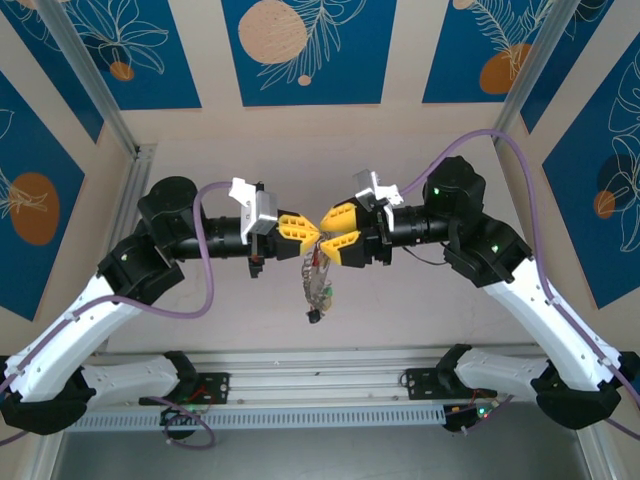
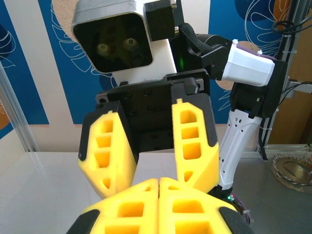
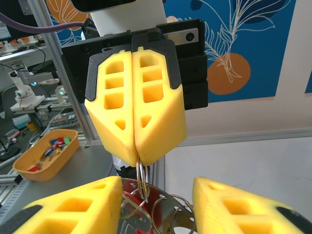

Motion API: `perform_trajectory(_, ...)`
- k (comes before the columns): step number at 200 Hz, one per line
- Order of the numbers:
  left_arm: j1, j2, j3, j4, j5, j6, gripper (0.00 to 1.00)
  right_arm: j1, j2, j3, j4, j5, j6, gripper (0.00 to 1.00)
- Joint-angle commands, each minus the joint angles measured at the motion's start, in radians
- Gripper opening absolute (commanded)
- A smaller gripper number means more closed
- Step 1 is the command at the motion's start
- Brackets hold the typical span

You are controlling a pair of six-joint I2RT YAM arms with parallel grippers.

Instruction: Put the keys on the keyring

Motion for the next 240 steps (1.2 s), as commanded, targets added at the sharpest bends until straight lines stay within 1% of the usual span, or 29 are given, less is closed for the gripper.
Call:
perform_trajectory(1, 0.007, -0.005, 0.001, 0.081, 0.017, -0.013, 0.00, 0.006, 0.007, 0.029, -0.007, -0.040, 0.011, 0.35)
perform_trajectory(17, 0.006, -0.006, 0.000, 0.083, 0.015, -0.013, 0.00, 0.005, 0.007, 0.033, -0.016, -0.036, 0.005, 0.29)
perform_trajectory(42, 0.006, -0.007, 0.002, 0.082, 0.015, -0.013, 0.00, 0.005, 0.001, 0.031, -0.032, -0.026, -0.004, 0.26)
perform_trajectory(60, 0.006, -0.008, 0.001, 0.086, 0.015, -0.013, 0.00, 0.007, -0.002, 0.026, -0.041, -0.026, -0.006, 0.21)
perform_trajectory(73, 0.006, -0.008, 0.001, 0.087, 0.013, -0.013, 0.00, 0.007, -0.004, 0.025, -0.043, -0.022, -0.008, 0.15)
perform_trajectory(91, 0.006, -0.009, 0.000, 0.083, 0.004, -0.011, 0.00, 0.008, -0.006, 0.027, -0.051, 0.001, -0.022, 0.00)
perform_trajectory(106, 0.006, -0.010, 0.009, 0.059, -0.024, -0.004, 0.00, 0.011, -0.011, 0.037, -0.065, 0.036, -0.041, 0.00)
perform_trajectory(124, 0.006, -0.004, 0.054, -0.033, -0.072, 0.028, 0.00, 0.017, -0.009, 0.067, -0.114, 0.088, -0.093, 0.00)
perform_trajectory(131, 0.006, -0.001, 0.076, -0.072, -0.092, 0.038, 0.06, 0.023, -0.004, 0.084, -0.142, 0.105, -0.121, 0.00)
perform_trajectory(140, 0.005, 0.006, 0.110, -0.127, -0.126, 0.054, 0.17, 0.030, 0.007, 0.112, -0.184, 0.133, -0.160, 0.00)
perform_trajectory(147, 0.006, 0.012, 0.135, -0.167, -0.154, 0.064, 0.22, 0.038, 0.018, 0.136, -0.223, 0.158, -0.192, 0.00)
perform_trajectory(148, 0.006, 0.013, 0.135, -0.175, -0.157, 0.065, 0.24, 0.040, 0.020, 0.140, -0.226, 0.162, -0.197, 0.00)
perform_trajectory(158, 0.006, 0.017, 0.161, -0.215, -0.186, 0.072, 0.32, 0.056, 0.041, 0.177, -0.281, 0.210, -0.244, 0.00)
perform_trajectory(167, 0.006, 0.025, 0.184, -0.255, -0.199, 0.074, 0.35, 0.076, 0.058, 0.209, -0.319, 0.259, -0.285, 0.00)
perform_trajectory(190, 0.006, 0.065, 0.257, -0.381, -0.201, 0.094, 0.37, 0.117, 0.105, 0.286, -0.412, 0.344, -0.363, 0.00)
perform_trajectory(209, 0.006, 0.098, 0.294, -0.448, -0.199, 0.100, 0.37, 0.140, 0.144, 0.348, -0.478, 0.348, -0.414, 0.00)
perform_trajectory(240, 0.006, 0.125, 0.319, -0.502, -0.198, 0.110, 0.36, 0.163, 0.192, 0.420, -0.540, 0.354, -0.440, 0.00)
